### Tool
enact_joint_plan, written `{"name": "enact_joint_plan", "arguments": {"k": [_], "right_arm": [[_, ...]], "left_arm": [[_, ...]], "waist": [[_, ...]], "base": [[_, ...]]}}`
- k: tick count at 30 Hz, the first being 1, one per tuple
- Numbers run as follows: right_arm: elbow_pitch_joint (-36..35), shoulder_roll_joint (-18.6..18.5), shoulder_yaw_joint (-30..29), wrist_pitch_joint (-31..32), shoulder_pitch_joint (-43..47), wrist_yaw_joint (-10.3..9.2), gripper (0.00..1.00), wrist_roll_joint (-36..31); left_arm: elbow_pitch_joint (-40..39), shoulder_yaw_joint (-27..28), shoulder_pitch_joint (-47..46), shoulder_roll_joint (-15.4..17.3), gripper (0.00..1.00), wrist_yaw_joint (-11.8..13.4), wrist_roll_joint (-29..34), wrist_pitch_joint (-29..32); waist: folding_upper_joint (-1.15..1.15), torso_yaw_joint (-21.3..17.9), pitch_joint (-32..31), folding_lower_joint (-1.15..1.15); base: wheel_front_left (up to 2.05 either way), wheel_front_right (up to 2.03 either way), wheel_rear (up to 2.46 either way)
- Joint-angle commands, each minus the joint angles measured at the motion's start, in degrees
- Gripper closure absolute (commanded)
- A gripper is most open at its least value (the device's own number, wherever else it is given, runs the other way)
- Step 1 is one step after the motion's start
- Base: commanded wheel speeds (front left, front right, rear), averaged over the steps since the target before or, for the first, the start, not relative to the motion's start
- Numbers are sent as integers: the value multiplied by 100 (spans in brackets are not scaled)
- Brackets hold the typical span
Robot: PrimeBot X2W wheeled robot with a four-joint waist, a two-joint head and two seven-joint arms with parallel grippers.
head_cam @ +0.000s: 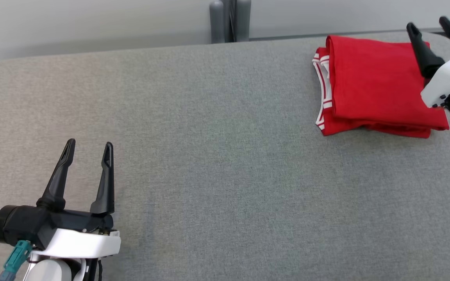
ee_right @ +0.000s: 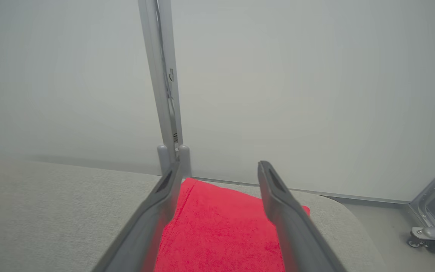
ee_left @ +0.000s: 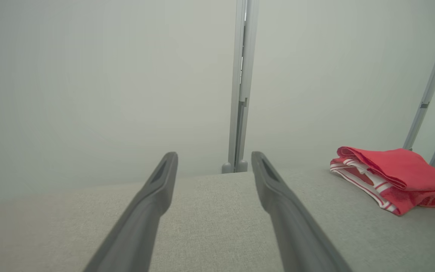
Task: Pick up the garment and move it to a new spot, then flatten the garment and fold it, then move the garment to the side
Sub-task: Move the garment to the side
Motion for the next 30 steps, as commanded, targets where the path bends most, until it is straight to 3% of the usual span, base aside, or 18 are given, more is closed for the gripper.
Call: {"name": "enact_joint_plan", "arguments": {"k": [1, 8, 14, 30], "right_arm": [[-138, -14, -299, -29, 245, -2, 0, -170], [-957, 212, -2164, -32, 1418, -2, 0, -1315], [-1881, 881, -3845, -33, 2687, -2, 0, -2596], [-3003, 2047, -5119, -34, 4563, -1, 0, -4187]], "left_arm": [[0, 74, 50, -12, 0, -5, 26, -24], [-28, 305, 269, -139, 0, -5, 88, -24], [-15, 450, 426, -209, 0, -5, 116, -23], [202, 589, 683, -274, 0, 100, 218, -24]], "waist": [[0, 72, -124, 0], [0, 205, -385, 0], [0, 314, -622, 0], [0, 550, -1077, 0]], "base": [[0, 0, 0], [0, 0, 0], [0, 0, 0], [0, 0, 0]]}}
